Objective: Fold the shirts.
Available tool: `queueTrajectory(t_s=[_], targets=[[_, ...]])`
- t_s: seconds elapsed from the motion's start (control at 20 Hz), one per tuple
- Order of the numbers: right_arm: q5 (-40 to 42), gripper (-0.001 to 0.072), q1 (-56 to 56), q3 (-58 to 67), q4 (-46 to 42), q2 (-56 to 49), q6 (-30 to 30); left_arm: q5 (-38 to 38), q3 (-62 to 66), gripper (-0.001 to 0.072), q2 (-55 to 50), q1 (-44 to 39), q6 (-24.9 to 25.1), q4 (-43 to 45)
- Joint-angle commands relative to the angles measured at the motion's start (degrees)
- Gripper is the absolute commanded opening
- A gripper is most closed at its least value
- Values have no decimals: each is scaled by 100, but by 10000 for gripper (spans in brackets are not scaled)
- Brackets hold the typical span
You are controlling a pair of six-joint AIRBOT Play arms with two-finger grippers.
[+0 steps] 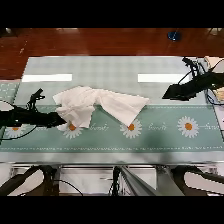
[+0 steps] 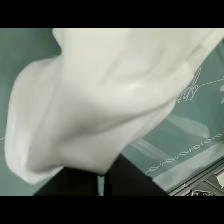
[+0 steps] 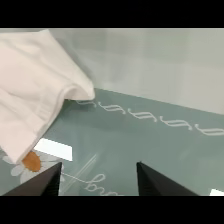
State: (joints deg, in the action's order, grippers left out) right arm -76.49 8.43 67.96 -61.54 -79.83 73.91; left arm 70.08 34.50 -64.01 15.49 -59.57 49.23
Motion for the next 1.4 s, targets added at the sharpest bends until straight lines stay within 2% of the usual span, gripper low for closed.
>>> queueTrajectory(t_s=[0.0,0.3,0.55,0.75,1.35], targets=[[-4,540,-9,-2,828,-313,-57,-251,-7,30,-120,-205,-2,-24],[31,534,-55,-564,1005,-439,-111,-260,-7,30,-114,-199,142,-24],[501,533,-927,-1202,1003,-439,-468,-258,-7,30,-114,-199,149,-22],[1080,533,-1429,-1202,1023,-439,-334,-256,-7,30,-114,-199,149,-22],[1670,519,-1469,-1204,1519,-492,-146,-260,-7,30,-116,-199,343,-22]])
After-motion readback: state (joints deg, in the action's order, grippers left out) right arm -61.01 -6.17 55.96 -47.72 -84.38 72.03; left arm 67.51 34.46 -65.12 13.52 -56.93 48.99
